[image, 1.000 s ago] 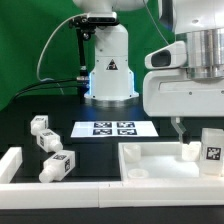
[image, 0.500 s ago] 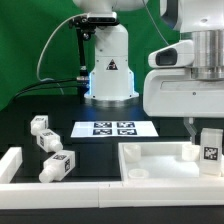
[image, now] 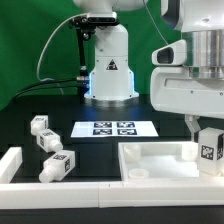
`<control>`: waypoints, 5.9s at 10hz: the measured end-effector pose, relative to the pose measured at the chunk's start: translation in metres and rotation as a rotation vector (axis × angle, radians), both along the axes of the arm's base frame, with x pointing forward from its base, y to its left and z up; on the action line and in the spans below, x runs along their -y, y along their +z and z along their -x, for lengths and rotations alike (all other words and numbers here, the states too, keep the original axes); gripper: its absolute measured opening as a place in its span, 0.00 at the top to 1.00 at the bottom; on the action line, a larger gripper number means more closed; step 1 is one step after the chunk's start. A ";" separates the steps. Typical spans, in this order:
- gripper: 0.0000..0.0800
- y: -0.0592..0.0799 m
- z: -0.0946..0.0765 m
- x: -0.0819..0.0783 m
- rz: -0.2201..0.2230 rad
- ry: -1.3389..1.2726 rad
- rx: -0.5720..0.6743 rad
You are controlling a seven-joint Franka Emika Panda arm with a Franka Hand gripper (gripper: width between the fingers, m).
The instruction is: Assemble one leg
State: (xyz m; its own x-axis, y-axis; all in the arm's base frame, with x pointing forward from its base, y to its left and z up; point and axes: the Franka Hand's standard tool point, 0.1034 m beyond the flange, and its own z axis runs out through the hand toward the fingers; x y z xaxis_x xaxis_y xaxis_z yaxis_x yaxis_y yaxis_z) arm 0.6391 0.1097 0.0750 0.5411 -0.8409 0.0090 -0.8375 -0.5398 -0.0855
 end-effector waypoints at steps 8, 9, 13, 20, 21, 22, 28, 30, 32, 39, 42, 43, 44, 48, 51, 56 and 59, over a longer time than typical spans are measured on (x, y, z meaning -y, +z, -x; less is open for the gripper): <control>0.29 0.001 0.000 -0.001 -0.029 -0.254 0.087; 0.21 0.000 0.002 -0.006 -0.004 -0.069 0.091; 0.19 0.000 0.003 -0.008 0.049 0.362 0.078; 0.35 -0.002 -0.001 0.001 0.202 0.934 0.137; 0.52 -0.002 -0.001 0.001 0.191 0.858 0.138; 0.64 -0.002 -0.001 0.001 0.181 0.788 0.139; 0.64 -0.003 0.002 0.004 0.086 0.046 0.139; 0.64 -0.004 0.003 0.005 0.021 -0.230 0.134; 0.64 -0.005 0.003 0.008 -0.063 -0.492 0.121; 0.22 -0.003 0.000 0.003 -0.054 -0.199 0.124; 0.19 -0.004 0.001 0.002 -0.025 0.087 0.141; 0.19 -0.005 0.001 0.002 -0.013 0.152 0.144; 0.19 -0.005 0.001 0.003 -0.001 0.222 0.147; 0.19 -0.005 0.000 0.001 0.075 0.644 0.140; 0.54 -0.005 0.000 0.001 0.060 0.539 0.136; 0.64 -0.006 -0.001 0.002 -0.005 -0.011 0.067; 0.64 -0.005 0.001 0.000 -0.081 -0.480 0.013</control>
Offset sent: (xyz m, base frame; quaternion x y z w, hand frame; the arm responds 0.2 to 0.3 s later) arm 0.0075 0.0066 0.0019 0.0697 -0.0062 0.2894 0.9546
